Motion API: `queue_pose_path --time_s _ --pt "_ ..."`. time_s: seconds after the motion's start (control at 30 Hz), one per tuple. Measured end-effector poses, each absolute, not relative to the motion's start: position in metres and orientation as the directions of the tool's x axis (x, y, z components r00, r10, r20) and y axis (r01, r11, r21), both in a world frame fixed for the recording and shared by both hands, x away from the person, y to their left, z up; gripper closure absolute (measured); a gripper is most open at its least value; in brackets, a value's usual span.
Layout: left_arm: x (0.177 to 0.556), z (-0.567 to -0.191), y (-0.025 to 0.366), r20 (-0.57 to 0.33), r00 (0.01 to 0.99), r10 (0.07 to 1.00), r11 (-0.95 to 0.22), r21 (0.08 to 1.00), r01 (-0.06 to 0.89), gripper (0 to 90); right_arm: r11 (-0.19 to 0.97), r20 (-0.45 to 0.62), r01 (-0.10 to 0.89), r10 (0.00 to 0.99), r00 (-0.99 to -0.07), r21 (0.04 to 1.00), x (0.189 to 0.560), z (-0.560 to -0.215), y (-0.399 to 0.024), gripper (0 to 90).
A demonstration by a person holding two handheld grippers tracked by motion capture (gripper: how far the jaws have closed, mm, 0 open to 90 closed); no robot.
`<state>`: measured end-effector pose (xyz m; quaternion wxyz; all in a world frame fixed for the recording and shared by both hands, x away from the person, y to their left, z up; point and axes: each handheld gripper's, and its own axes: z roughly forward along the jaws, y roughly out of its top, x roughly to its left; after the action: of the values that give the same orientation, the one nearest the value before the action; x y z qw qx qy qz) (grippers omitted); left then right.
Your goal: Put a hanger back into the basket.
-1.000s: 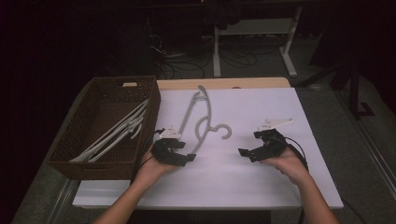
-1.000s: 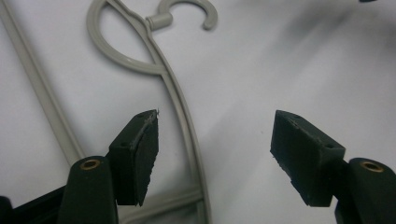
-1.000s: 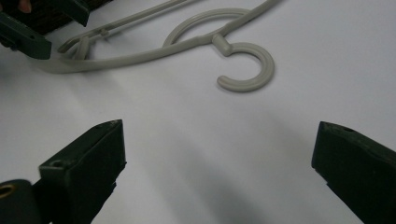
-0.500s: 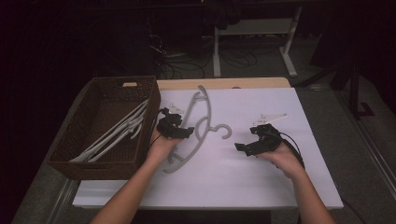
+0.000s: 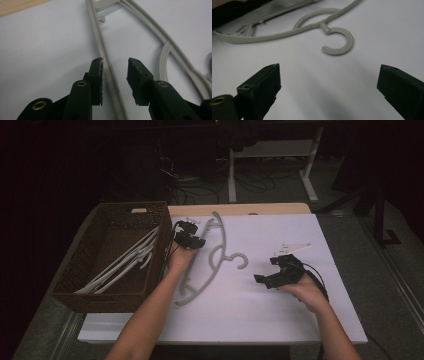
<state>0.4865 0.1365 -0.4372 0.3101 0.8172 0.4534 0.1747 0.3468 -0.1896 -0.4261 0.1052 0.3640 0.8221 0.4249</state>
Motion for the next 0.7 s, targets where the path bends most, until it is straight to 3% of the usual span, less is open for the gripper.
queue_pose_path --time_s 0.53,0.7 --pt "0.497 -0.449 0.13 0.012 0.514 0.857 -0.412 0.615 0.672 74.6 0.368 0.139 0.51 0.69 -0.71 0.777 0.346 -0.426 -0.192 4.7" --pt "0.494 -0.449 0.125 -0.024 0.534 0.845 -0.407 0.618 0.673 79.6 0.367 0.14 0.508 0.688 -0.712 0.779 0.346 -0.426 -0.191 4.7"
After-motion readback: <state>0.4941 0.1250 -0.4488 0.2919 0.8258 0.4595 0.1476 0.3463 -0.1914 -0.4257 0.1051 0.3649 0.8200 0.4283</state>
